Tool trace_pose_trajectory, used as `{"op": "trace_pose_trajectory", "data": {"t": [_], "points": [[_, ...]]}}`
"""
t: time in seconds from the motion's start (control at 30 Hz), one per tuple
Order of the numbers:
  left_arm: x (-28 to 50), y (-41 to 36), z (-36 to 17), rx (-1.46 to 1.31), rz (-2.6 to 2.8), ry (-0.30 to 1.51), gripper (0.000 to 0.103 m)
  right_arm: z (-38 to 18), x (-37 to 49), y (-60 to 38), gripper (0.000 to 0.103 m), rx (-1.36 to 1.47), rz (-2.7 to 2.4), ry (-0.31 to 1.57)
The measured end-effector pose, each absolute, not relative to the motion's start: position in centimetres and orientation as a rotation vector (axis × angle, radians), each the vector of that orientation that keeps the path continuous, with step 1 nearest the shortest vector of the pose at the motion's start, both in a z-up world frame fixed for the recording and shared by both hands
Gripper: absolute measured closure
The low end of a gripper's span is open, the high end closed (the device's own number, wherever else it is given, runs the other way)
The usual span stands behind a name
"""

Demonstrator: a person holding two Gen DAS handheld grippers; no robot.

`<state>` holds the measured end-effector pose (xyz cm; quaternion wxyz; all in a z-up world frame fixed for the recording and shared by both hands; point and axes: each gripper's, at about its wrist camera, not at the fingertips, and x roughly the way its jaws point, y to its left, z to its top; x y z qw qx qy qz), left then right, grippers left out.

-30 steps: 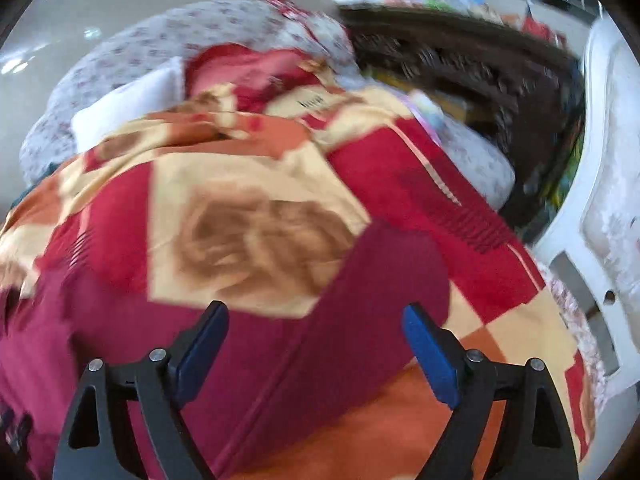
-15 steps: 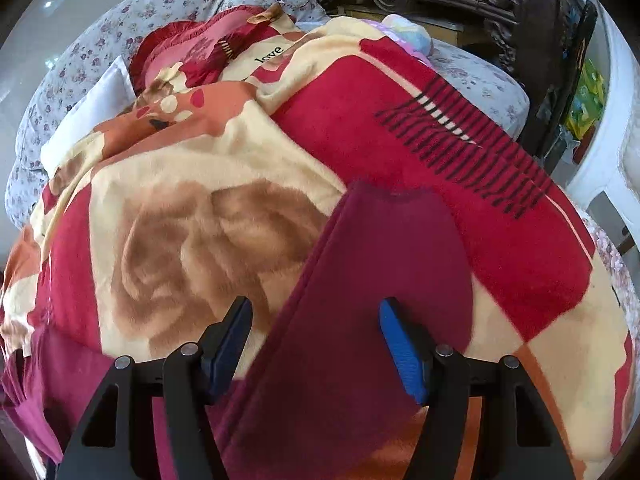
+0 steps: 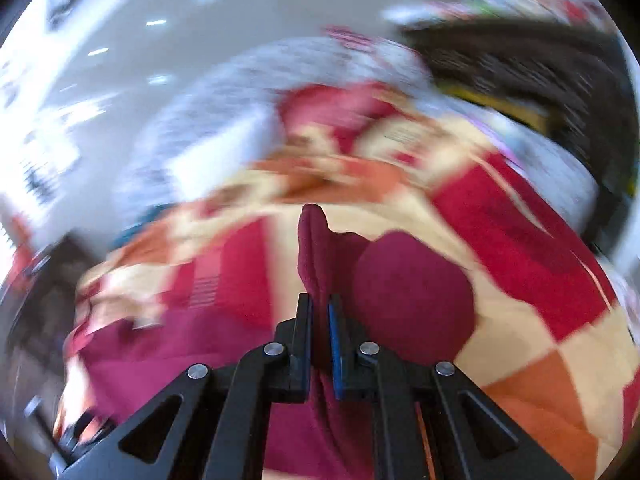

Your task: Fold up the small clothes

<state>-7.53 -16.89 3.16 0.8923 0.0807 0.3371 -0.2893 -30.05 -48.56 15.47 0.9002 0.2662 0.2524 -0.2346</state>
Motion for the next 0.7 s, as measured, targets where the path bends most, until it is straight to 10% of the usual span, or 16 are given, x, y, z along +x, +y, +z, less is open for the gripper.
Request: {"op": "trace_pose_trajectory", "data": {"t": [0.3, 0.43, 0.7], "points": [[-4.5, -12.8, 4.8, -0.088, -0.735, 0.72, 0.002, 11.2, -16.9, -31.7, 0.091, 0.399, -0.063, 0.656], [-3.9, -12.0, 4.5, -0.173, -0.777, 0.755, 0.002, 4.0, -14.5, -30.3, 0.07, 0.498, -0.039, 0.876], [-4.0, -13.9, 3.8, -0.148, -0.773, 0.77, 0.002, 6.5, -21.3, -32.0, 0.033, 0.577, -0.076, 0.66]]}}
